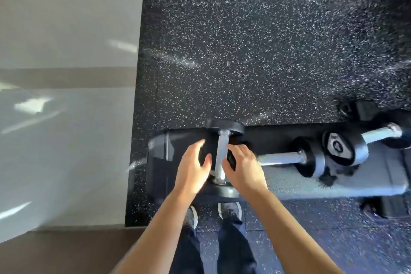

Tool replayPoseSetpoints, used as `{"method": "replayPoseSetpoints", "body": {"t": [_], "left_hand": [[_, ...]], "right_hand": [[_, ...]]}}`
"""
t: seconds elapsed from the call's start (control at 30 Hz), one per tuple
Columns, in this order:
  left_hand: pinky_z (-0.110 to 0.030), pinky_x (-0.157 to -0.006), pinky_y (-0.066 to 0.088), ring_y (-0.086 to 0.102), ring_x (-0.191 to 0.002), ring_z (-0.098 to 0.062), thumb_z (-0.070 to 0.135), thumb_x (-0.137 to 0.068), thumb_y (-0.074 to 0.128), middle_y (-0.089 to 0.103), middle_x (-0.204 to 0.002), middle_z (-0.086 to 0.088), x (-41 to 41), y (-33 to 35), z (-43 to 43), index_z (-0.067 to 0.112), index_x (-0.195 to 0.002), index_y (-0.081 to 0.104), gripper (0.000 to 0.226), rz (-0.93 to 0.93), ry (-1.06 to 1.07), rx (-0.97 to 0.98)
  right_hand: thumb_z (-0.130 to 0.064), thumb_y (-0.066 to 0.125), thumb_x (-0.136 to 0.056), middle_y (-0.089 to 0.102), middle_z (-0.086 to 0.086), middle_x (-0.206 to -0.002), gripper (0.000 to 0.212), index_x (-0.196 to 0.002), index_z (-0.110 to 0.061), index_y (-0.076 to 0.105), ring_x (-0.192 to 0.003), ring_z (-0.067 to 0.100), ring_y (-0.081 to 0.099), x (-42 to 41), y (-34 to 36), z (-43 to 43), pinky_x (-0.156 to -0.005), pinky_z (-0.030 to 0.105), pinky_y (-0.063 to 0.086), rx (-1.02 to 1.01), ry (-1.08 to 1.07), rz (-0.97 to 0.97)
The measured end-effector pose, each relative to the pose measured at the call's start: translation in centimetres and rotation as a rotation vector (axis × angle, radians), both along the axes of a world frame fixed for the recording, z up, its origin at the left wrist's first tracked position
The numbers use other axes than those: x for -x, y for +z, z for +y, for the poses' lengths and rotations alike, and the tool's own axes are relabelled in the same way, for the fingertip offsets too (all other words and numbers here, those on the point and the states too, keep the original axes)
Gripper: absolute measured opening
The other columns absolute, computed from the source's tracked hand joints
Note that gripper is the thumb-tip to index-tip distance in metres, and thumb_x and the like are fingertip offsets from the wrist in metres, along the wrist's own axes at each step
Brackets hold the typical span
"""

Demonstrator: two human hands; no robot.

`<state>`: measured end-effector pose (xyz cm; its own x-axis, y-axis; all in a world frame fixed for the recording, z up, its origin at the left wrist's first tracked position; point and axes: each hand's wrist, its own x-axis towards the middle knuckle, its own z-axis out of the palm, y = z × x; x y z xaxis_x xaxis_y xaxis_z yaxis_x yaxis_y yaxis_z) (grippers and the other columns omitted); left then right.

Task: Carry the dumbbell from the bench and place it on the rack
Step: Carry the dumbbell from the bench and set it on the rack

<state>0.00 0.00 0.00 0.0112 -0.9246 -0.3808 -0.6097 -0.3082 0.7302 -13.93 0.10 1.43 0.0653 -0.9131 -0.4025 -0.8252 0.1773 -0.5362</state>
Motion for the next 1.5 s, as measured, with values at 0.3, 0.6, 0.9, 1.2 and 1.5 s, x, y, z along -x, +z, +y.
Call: {"method": "replayPoseSetpoints", "body": {"t": [0.3, 0.6, 0.9, 1.2, 1.5], "left_hand": [[-0.018, -0.08, 0.041, 0.055, -0.103, -0.008, 0.014, -0.09, 0.05, 0.058, -0.12, -0.001, 0.8, -6.6, -2.2, 0.026, -0.116, 0.051, 0.028, 0.428, 0.317, -0.266], [-0.024, -0.074, 0.048, 0.063, -0.092, -0.002, 0.021, -0.089, 0.055, 0.066, -0.105, 0.009, 1.1, -8.7, -3.9, 0.036, -0.101, 0.057, 0.019, 0.599, 0.355, -0.325], [-0.036, -0.087, 0.05, 0.061, -0.102, -0.016, 0.013, -0.089, 0.053, 0.063, -0.112, -0.004, 0.9, -8.2, -5.1, 0.022, -0.107, 0.057, 0.02, 0.624, 0.401, -0.423], [-0.022, -0.059, 0.055, 0.066, -0.076, -0.017, 0.01, -0.083, 0.062, 0.068, -0.09, -0.009, 0.1, -3.7, -4.7, 0.012, -0.09, 0.062, 0.008, 0.641, 0.461, -0.452], [-0.032, -0.079, 0.051, 0.064, -0.093, -0.022, 0.018, -0.081, 0.066, 0.064, -0.108, -0.01, -2.1, 6.8, -2.8, 0.005, -0.11, 0.055, 0.034, 0.489, 0.422, -0.27]], "right_hand": [[-0.024, 0.051, -0.087, 0.051, 0.014, -0.124, 0.041, -0.126, -0.014, 0.043, -0.096, 0.03, 0.058, -1.3, -7.1, -1.0, -0.075, 0.03, 0.042, -0.249, -0.367, -0.164], [-0.021, 0.057, -0.083, 0.059, 0.002, -0.095, 0.055, -0.132, -0.019, 0.032, -0.072, 0.012, 0.057, -2.1, -11.0, -1.5, -0.054, 0.021, 0.042, -0.41, -0.65, -0.479], [-0.01, 0.059, -0.083, 0.063, 0.013, -0.089, 0.03, -0.111, -0.014, 0.05, -0.062, 0.012, 0.056, -3.1, -12.3, -1.8, -0.057, 0.021, 0.051, -0.562, -0.844, -0.841], [0.001, 0.051, -0.081, 0.071, -0.011, -0.065, 0.02, -0.096, -0.012, 0.053, -0.054, 0.008, 0.052, -4.5, -6.2, 0.0, -0.053, 0.024, 0.049, -0.464, -0.664, -0.858], [-0.005, 0.054, -0.08, 0.056, 0.015, -0.074, 0.028, -0.105, 0.001, 0.045, -0.054, 0.015, 0.048, -4.5, 7.0, 0.5, -0.052, 0.024, 0.044, -0.422, -0.557, -0.688]]}}
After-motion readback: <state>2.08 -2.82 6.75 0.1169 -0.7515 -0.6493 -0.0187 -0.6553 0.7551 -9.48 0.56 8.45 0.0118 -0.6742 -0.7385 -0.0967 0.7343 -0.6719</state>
